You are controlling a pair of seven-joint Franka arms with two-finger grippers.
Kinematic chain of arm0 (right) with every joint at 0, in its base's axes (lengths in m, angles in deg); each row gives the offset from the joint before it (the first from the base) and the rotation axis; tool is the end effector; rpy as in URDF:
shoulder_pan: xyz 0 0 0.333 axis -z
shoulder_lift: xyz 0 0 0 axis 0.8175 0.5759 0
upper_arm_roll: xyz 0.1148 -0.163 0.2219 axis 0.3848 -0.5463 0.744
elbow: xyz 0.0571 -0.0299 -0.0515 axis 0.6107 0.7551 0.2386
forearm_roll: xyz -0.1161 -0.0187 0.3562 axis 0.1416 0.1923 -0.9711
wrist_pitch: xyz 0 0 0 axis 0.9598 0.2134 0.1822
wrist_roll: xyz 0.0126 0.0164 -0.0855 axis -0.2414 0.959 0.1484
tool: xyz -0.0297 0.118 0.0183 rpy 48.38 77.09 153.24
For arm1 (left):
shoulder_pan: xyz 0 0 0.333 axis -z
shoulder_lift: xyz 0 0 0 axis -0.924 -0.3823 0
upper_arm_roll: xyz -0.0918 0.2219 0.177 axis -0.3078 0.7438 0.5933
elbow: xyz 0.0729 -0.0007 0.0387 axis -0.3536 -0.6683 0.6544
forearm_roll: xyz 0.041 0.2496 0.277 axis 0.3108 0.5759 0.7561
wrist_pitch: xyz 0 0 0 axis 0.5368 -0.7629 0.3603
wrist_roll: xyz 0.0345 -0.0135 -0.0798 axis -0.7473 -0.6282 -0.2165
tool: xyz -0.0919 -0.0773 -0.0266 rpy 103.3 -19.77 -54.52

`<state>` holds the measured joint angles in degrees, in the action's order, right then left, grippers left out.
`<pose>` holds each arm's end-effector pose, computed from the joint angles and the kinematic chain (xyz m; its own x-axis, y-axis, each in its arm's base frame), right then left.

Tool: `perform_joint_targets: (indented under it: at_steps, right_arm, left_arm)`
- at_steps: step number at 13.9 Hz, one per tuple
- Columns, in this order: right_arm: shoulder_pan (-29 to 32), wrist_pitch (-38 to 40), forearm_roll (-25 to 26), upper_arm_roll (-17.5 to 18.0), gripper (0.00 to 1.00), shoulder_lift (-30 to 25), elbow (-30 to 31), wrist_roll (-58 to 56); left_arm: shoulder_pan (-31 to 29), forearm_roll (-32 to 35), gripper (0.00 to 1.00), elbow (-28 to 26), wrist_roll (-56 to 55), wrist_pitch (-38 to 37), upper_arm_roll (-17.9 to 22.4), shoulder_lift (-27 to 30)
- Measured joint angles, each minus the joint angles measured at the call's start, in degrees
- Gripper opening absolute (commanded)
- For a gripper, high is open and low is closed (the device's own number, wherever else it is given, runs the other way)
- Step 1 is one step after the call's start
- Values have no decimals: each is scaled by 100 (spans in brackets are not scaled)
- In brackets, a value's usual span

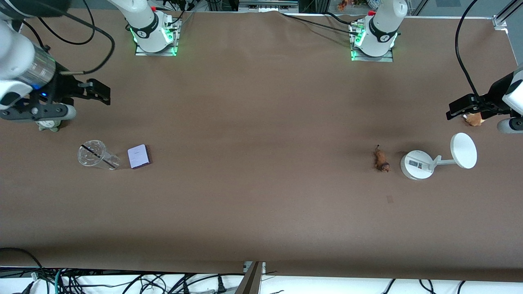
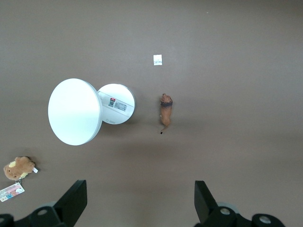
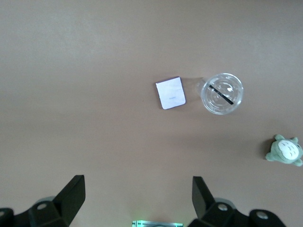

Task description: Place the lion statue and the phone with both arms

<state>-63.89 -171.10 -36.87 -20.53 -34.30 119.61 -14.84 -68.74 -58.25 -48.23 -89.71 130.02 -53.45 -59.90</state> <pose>0.5505 0.0892 0.5817 0.9918 0.0655 -0.1098 0.0687 -0.9973 0.0250 0.5640 0.0163 0.5542 0.9961 0.0561 -0.0678 0.0584 -0.9978 0.0322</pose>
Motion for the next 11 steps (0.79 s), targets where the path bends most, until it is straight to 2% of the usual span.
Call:
perform_joint_targets:
  at_steps: [3, 6, 11]
  right_arm:
    - [73, 143, -2, -39, 100, -276, 42, -5]
    - [124, 136, -6, -43, 100, -656, 447, -5]
    - [128, 112, -44, -41, 100, -743, 643, -5]
  left_arm:
    - [0, 0, 100, 8, 0, 0, -9, -6]
    - [0, 0, 100, 11, 0, 0, -12, -9]
    - [2, 0, 100, 12, 0, 0, -23, -9]
